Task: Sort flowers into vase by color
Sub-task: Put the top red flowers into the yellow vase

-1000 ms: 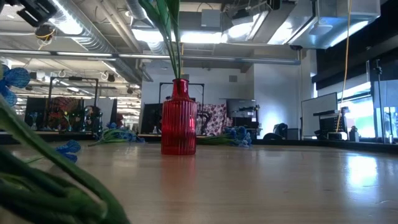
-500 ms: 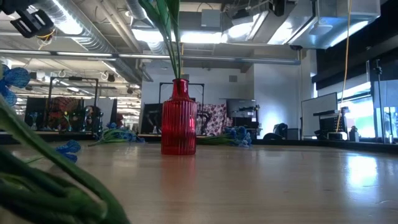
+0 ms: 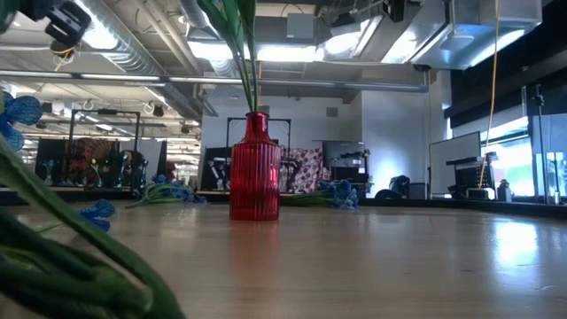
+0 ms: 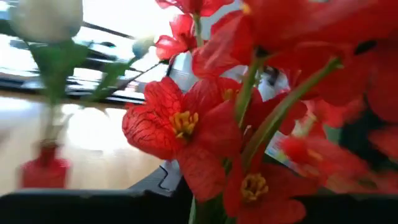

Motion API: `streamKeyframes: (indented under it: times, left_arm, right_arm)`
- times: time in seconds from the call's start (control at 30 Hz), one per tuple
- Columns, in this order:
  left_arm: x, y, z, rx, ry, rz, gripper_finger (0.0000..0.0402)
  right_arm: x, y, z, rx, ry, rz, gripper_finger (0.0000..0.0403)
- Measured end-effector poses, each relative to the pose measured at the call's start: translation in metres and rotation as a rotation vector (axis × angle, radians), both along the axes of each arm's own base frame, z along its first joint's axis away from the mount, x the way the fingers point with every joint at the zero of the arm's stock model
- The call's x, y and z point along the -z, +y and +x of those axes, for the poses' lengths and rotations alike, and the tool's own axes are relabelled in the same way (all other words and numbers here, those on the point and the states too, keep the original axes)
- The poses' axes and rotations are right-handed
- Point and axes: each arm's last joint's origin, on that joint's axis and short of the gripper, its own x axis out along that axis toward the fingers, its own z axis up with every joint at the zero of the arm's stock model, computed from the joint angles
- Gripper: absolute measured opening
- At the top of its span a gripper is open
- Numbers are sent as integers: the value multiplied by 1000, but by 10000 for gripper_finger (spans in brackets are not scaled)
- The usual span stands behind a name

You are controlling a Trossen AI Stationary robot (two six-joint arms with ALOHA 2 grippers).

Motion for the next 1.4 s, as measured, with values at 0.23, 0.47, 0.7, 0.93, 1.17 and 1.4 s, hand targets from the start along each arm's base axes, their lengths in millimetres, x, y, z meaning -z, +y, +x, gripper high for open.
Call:
streamKeyframes:
  times: [0.23,0.47,0.7,0.93,1.17,1.4]
  left_arm:
    - [2,3,1,-100,31,-21,139]
    - [3,1,1,-32,37,-3,186]
    - [-13,1,-4,-17,145,4,198]
    - [-26,0,3,-15,374,68,198]
    - [-50,0,5,0,525,88,199]
    - [-79,0,-4,3,567,39,199]
  right_arm:
    - [0,0,0,0,0,1,222]
    - [0,0,0,0,0,2,222]
    - [1,0,0,1,6,2,222]
    - [2,0,0,2,18,1,222]
    - [3,0,-1,2,27,1,222]
    - [3,0,-1,3,28,0,222]
